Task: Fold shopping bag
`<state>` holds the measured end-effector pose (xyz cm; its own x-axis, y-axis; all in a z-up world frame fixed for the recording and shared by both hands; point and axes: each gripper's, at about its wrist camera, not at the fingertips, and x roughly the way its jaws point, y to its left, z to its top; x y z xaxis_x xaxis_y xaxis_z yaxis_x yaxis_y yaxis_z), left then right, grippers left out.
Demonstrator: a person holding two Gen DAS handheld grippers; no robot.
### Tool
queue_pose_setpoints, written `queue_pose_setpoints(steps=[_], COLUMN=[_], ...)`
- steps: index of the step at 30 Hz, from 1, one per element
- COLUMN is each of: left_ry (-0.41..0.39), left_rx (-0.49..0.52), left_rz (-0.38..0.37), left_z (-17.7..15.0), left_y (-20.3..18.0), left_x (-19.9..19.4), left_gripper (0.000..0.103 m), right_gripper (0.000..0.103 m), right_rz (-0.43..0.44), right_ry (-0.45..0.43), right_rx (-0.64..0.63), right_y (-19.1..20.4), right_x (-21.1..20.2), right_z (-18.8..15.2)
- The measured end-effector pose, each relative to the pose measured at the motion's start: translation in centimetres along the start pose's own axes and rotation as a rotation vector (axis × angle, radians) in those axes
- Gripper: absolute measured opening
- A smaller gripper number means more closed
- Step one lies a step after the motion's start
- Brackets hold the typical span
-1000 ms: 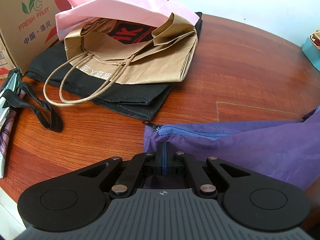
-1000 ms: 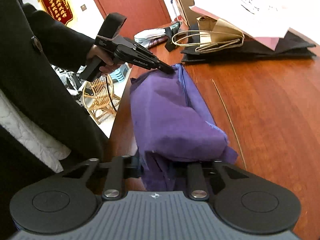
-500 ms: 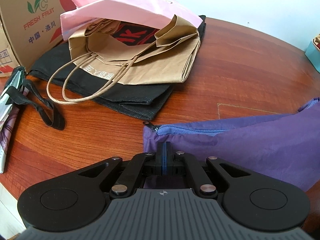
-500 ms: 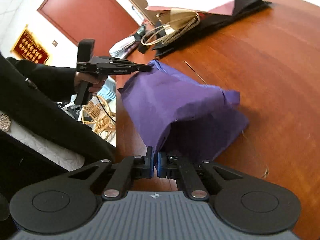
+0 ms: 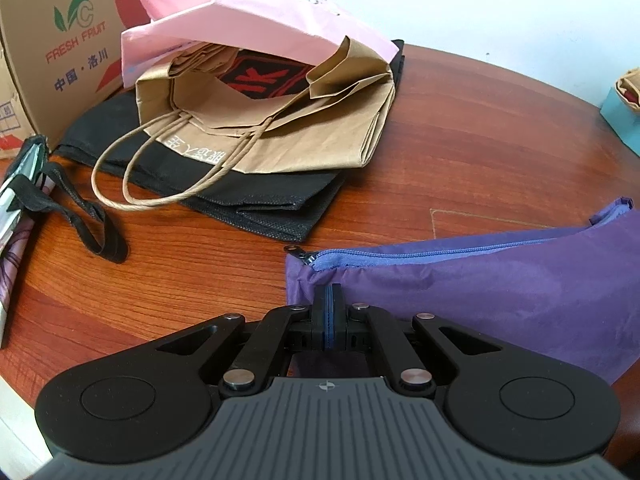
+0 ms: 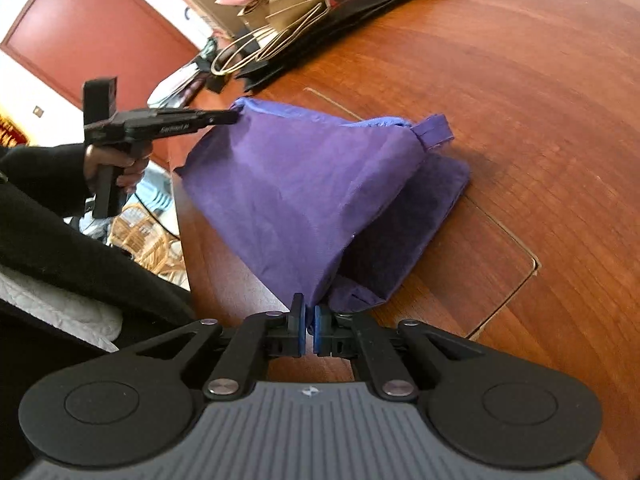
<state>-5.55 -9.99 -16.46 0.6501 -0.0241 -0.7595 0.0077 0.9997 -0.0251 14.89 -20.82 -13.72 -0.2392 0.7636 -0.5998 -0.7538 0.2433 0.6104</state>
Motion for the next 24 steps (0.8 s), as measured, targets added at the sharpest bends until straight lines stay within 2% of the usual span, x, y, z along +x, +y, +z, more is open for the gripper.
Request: queue_pose_setpoints(steps=[2, 3, 4, 7, 10, 12, 13, 20, 23, 24], left_ry=[-0.009, -0.012, -0.016, -0.025, -0.026, -0.028, -0.029, -0.016, 0.000, 0.004], left_rx=[-0.009, -0.010, -0.010, -0.004, 0.008, 0.009, 0.010, 0.011, 0.002, -0.001], left_rz=[-0.013, -0.018, -0.025, -0.045, -0.063, -0.071, -0.077, -0.122, -0.145, -0.149], left_z=[-0.1, -0.2, -0.2, -0.3, -0.2, -0.2, -0.2, 0.0, 0.3, 0.4], left_y=[0.3, 0.4, 0.5, 0.7, 0.7, 0.8, 0.9, 1.6, 2.0, 2.1], left_x=[0.0, -0.1, -0.1, -0.1, 0.0, 0.0, 0.0, 0.2, 0.3, 0.3], left_gripper=[0.002, 0.002, 0.002, 0.002, 0.002, 0.002, 0.002, 0.003, 0.003, 0.003], right_gripper=[0.024, 0.035, 0.038, 0.039, 0.039, 0.045, 0.053, 0.052, 0.040, 0.030], right_rz=[-0.026, -0.042, -0.061, -0.132, -0.205, -0.272, -0.309, -0.529, -0.549, -0.536], right_ry=[-0.002, -0.004, -0.006, 0.001, 0.000, -0.006, -0.016, -0.110, -0.110, -0.101], right_rx=[0.018, 0.016, 0.006, -0.018, 0.012, 0.040, 0.057, 0.168, 0.126, 0.109], right_y=[0.5, 0.8, 1.3, 1.7, 2.5, 2.9, 3.0, 3.2, 3.7, 4.0], right_x=[0.1, 0.0, -0.1, -0.5, -1.0, -1.4, -1.6, -3.6, -3.3, -2.9], right_z=[-0.2, -0.2, 0.0, 1.4, 2.6, 3.4, 3.7, 5.7, 6.4, 6.6])
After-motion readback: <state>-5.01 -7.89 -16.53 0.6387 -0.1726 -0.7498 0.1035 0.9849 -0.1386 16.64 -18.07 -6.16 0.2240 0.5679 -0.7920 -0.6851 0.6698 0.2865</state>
